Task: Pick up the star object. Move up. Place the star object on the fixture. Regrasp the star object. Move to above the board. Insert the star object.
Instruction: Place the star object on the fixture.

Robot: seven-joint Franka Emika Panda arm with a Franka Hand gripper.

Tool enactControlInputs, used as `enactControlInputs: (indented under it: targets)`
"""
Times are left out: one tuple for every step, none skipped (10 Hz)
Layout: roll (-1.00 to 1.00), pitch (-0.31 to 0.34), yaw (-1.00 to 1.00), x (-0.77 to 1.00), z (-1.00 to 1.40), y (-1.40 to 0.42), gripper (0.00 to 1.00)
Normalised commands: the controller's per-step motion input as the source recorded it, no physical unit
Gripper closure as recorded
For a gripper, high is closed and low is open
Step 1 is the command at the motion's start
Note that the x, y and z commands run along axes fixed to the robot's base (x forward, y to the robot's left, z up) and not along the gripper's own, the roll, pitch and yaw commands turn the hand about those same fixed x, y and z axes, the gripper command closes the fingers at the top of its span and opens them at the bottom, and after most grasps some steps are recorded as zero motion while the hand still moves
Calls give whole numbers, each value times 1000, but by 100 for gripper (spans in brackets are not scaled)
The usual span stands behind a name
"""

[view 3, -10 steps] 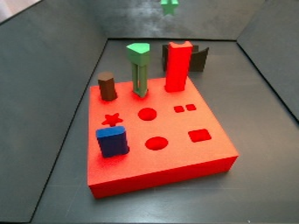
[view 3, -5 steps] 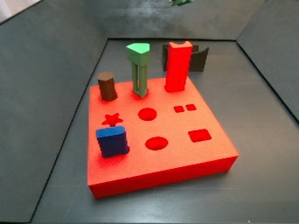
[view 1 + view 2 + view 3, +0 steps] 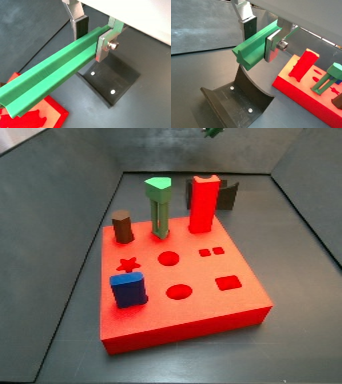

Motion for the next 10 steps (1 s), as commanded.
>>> enactControlInputs:
  targets:
    - [-1000,-7,-175,101,-1000,71,100]
    - [-1000,-2,-172,108,-1000,73,100]
    - [-1000,10,-168,121,-1000,75,100]
    - [-1000,19,-167,130,-1000,82,100]
    - [-997,17,-169,138,-1000,89,100]
    - [-777,5,-143,148,-1000,96,100]
    - [-612,-2,-125,156,-1000,102,100]
    - [-388,1,-101,169,-1000,111,100]
    - [-264,5,-87,175,-1000,106,100]
    - [-222,4,-80,178,-1000,102,100]
